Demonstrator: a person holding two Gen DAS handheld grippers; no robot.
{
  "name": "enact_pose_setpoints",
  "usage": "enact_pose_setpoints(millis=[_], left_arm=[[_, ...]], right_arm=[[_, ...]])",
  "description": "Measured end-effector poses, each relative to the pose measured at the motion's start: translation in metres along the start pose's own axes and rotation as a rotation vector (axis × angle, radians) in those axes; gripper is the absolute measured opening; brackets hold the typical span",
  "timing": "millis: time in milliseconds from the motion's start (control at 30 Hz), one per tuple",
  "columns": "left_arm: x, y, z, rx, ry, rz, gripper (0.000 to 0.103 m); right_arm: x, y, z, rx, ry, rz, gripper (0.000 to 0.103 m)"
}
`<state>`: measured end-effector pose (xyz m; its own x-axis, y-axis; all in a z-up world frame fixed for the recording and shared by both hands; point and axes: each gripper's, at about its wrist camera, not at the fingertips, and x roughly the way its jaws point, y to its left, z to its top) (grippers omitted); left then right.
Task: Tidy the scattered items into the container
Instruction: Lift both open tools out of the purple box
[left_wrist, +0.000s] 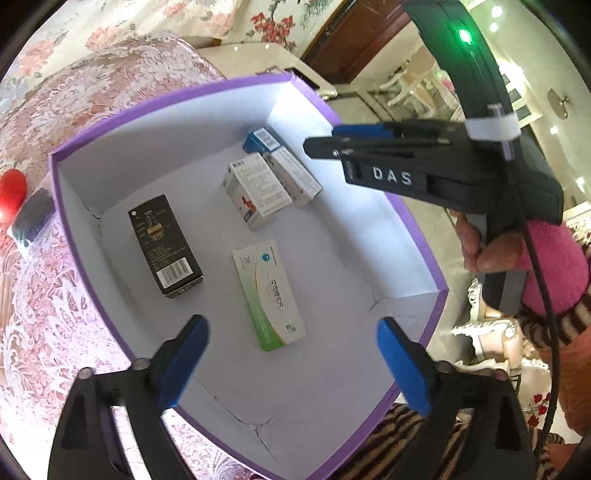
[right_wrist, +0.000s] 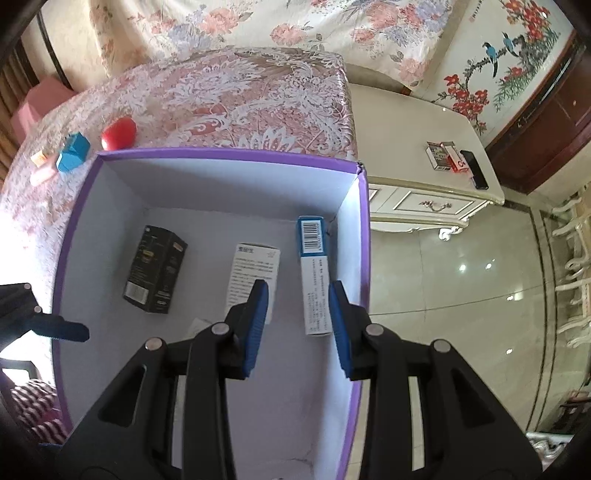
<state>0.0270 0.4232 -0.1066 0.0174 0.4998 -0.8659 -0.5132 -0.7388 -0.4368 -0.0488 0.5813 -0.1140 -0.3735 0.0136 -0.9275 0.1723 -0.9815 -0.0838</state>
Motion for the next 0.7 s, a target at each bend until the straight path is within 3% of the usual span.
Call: enact_pose_setpoints(millis=[233, 700], left_arm=[[-0.018, 0.011, -0.007, -0.010, -0.085, -0.044, 0.103], [-0.069, 0.062, -0.020, 0.060, -0.146, -0.060, 0.103]], right_arm=[[-0.019, 0.015, 0.005, 0.046, -0.023, 0.015, 0.039], [-0.045, 0.078, 0.018, 0.190, -0.049, 0.001, 0.044]])
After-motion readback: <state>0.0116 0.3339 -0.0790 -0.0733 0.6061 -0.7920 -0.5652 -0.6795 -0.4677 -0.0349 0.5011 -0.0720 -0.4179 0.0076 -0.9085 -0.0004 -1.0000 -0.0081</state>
